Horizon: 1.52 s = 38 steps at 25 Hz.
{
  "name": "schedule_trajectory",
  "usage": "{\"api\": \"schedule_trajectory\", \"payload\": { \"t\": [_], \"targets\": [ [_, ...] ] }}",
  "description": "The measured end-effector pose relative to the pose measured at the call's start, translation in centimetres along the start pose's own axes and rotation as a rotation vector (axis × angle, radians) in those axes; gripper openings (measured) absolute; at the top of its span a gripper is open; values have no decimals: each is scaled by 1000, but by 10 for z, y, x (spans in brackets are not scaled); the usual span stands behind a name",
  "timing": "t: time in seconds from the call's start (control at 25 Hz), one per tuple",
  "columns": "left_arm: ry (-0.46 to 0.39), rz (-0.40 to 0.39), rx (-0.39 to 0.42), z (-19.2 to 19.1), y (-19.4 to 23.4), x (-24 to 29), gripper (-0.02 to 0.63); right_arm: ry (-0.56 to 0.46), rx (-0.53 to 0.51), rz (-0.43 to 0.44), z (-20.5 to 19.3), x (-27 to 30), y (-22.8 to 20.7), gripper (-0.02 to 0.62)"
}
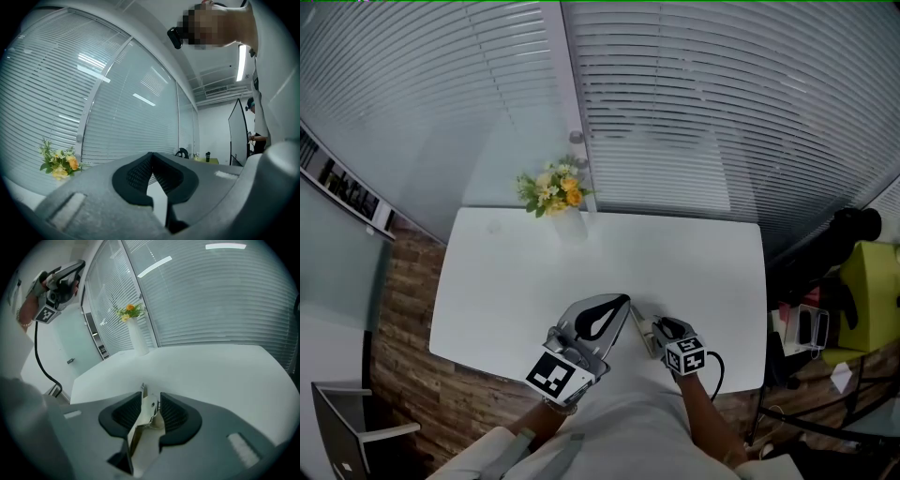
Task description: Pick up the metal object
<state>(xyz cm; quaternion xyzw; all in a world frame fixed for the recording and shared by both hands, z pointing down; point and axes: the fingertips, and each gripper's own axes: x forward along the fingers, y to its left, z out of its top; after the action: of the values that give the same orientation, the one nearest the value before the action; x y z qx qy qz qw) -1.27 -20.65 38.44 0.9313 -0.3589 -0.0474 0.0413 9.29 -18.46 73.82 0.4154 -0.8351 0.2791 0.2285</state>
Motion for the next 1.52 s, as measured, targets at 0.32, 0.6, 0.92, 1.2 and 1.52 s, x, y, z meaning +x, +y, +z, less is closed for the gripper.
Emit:
{"api": "schedule_trajectory", "payload": {
  "t": [0.32,0.6,0.92,1.2,1.52],
  "targets": [
    [7,5,-3,-1,2,-3,2,20,10,14,-11,6,1,124],
    [11,3,-9,-1,4,-4,2,16,44,22,-17,7,-1,87],
    [7,0,-2,0,3,-5,2,-19,71,38,-13,4,3,67],
    [10,0,-4,0,-2,-8,2,-76,145,99,-5,-2,16,28],
    [6,4,0,1,-5,-14,2,-104,161,102,0,-7,21,12]
  ]
}}
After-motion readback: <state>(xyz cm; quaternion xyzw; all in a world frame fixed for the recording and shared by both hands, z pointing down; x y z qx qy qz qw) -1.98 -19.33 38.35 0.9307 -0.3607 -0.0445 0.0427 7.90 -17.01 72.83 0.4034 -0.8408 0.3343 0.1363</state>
